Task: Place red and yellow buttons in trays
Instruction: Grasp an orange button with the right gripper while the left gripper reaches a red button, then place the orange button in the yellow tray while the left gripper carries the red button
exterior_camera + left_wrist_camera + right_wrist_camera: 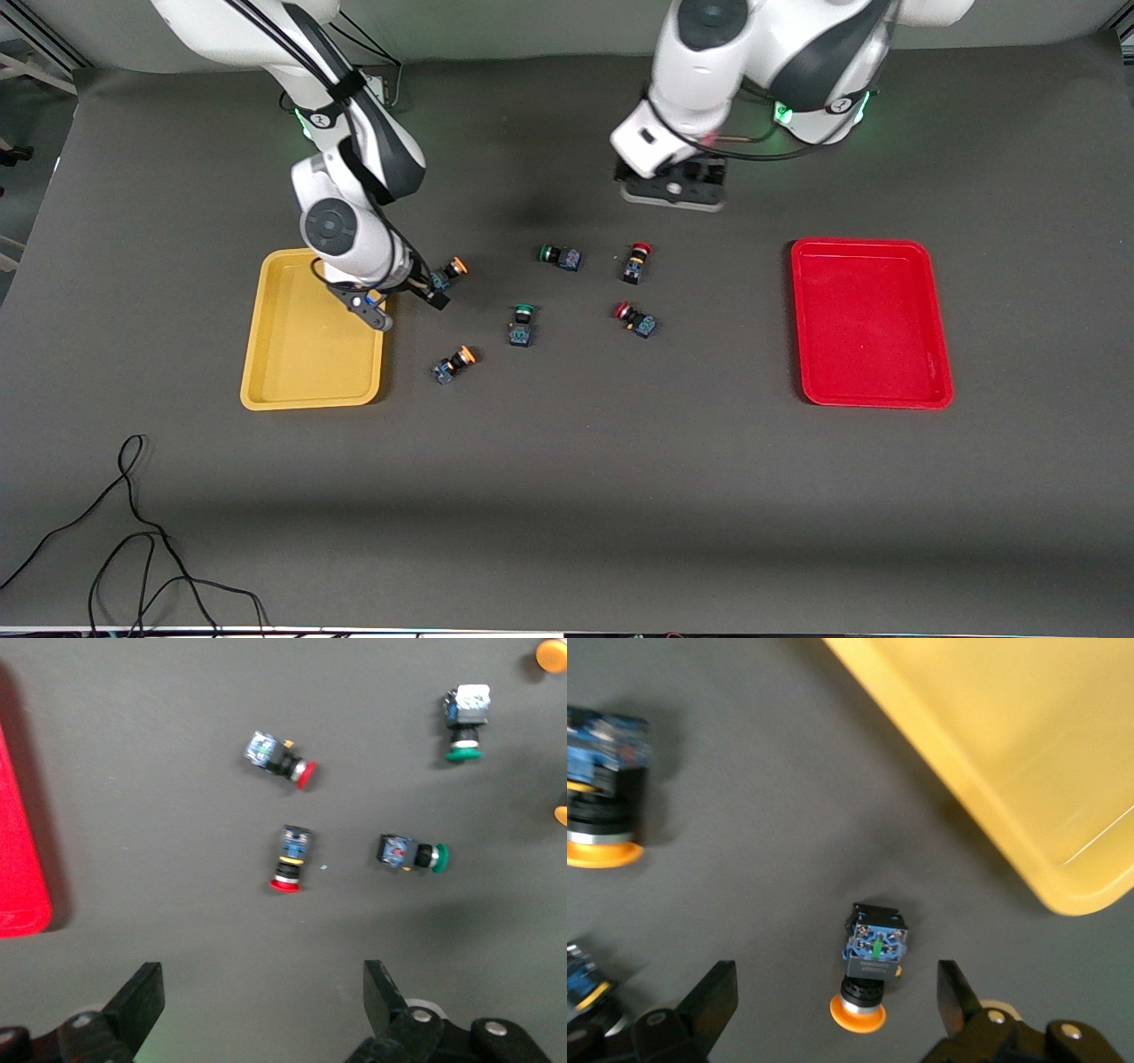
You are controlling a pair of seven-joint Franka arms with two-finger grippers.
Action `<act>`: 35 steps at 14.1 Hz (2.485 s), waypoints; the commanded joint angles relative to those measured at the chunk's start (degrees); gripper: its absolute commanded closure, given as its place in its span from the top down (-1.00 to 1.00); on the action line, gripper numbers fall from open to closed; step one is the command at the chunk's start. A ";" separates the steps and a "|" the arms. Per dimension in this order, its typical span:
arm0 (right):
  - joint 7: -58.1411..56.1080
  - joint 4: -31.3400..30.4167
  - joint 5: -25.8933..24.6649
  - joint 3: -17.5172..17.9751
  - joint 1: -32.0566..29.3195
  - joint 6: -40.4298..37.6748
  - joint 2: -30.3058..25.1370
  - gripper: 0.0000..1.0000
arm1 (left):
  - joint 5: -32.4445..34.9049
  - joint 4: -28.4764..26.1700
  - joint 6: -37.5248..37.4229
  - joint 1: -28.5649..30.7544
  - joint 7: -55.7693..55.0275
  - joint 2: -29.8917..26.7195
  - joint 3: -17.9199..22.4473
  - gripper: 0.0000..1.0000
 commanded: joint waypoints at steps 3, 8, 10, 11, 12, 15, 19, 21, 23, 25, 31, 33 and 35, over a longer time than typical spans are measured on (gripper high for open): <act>2.41 -0.67 0.49 -0.03 0.99 3.64 5.29 1.00 | 3.20 -6.15 12.75 -3.27 -1.63 6.09 1.11 0.99; 2.06 -1.46 0.49 0.06 0.99 2.15 6.18 0.60 | 9.17 -10.04 27.09 -4.33 -3.20 17.68 1.20 1.00; 1.80 -1.28 0.49 0.06 0.90 1.54 6.09 -0.31 | 14.95 -10.04 30.61 -4.59 -7.14 22.08 1.20 0.99; 1.80 -1.28 0.49 0.06 0.81 1.45 5.92 -0.49 | 17.33 -9.95 31.67 -4.68 -8.73 23.93 1.20 1.00; 1.71 -1.20 0.49 -0.03 0.81 1.45 5.66 -0.62 | 19.10 -9.87 32.73 -4.68 -9.71 25.25 1.37 1.00; 0.75 -0.58 0.49 -0.20 0.03 -1.69 3.29 -0.82 | 19.38 -9.43 33.79 -4.51 -9.89 26.32 1.81 0.76; -6.27 5.56 0.75 -0.99 -6.20 -19.34 -5.22 -0.82 | 19.38 -9.08 33.88 -4.33 -11.99 26.67 2.34 -0.74; -12.32 5.31 1.10 -4.57 -7.19 -22.28 -9.53 -0.82 | 19.29 -8.64 33.18 -4.16 -12.44 26.67 2.43 -0.85; -18.30 3.21 1.10 -9.58 -7.19 -21.50 -9.82 -0.82 | 18.07 -6.54 29.34 -3.11 -14.01 23.61 2.25 -0.85; -26.46 1.10 1.01 -15.81 -7.19 -19.66 -9.29 -0.81 | 13.78 -1.72 19.43 -2.58 -16.22 19.04 2.16 -0.86; -33.71 -8.31 1.10 -21.12 -7.27 -2.62 -4.65 -0.77 | -0.82 1.39 -0.19 13.47 -1.23 6.30 2.52 -0.95; -33.62 -8.40 1.19 -21.12 -7.27 -0.49 -2.79 -0.66 | -1.01 0.95 -5.56 22.00 5.02 4.61 2.60 -0.95; -33.62 -8.40 1.19 -21.12 -7.27 -0.57 -2.78 0.54 | 0.30 -1.24 -4.89 26.93 9.60 4.70 2.69 -0.95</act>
